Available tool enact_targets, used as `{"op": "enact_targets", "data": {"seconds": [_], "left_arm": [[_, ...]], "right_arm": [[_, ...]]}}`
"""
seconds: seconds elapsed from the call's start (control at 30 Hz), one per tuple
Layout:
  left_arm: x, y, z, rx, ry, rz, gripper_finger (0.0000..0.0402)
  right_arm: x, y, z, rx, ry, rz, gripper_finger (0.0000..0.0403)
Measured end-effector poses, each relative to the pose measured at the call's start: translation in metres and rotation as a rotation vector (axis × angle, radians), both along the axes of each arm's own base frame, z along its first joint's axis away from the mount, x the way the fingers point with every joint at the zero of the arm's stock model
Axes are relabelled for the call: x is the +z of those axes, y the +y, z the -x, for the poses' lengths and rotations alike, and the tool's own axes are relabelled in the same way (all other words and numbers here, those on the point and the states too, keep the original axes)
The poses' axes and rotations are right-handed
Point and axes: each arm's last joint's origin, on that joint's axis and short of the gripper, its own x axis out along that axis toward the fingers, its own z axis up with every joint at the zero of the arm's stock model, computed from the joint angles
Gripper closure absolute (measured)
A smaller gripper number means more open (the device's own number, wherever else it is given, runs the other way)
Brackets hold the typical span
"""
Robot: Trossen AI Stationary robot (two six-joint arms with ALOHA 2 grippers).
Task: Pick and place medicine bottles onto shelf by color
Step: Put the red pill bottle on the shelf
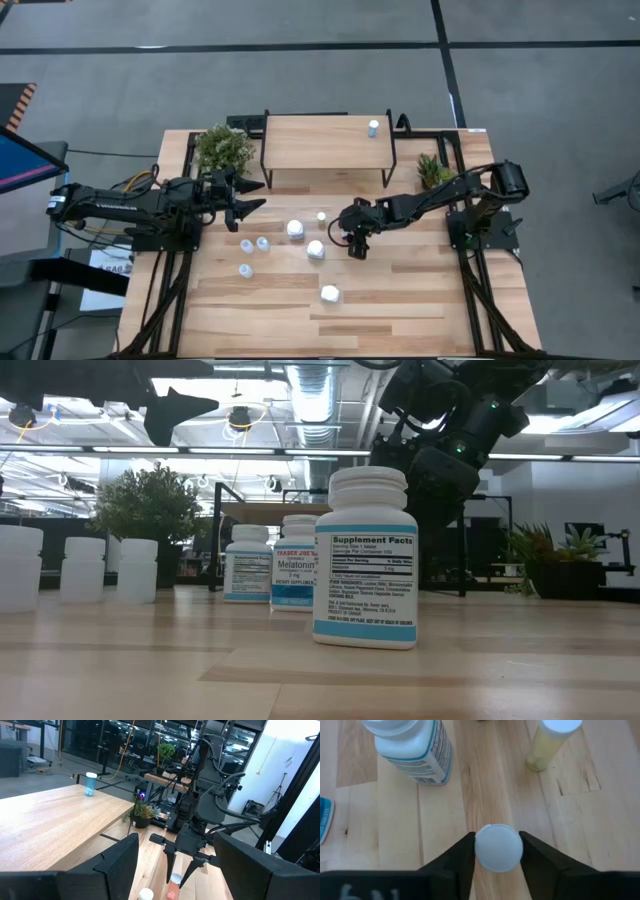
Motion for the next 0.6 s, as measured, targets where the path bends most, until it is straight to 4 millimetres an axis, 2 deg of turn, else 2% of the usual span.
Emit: {"op": "enact_targets", "data": {"seconds": [0.17, 0.27, 0.4, 0.6], "left_arm": [[0.000, 0.000, 0.000, 0.000, 0.000, 0.000, 0.0156], [0.000, 0.000, 0.000, 0.000, 0.000, 0.000, 0.0156], [0.000, 0.000, 0.000, 0.000, 0.004, 0.000, 0.0156], [-0.003, 0.000, 0.000, -0.001, 0.027, 0.007, 0.0156]], "right_arm": [[0.015, 0.000, -0.009, -0.025, -0.010, -0.029, 0.0297], [0.034, -0.002, -0.014, -0.023, 0.018, -0.033, 0.0308], [0.075, -0.016, -0.016, -0.048, 0.019, -0.008, 0.0304], [0.148, -0.056, 0.002, -0.197, -0.068, 0.061, 0.0302]]}}
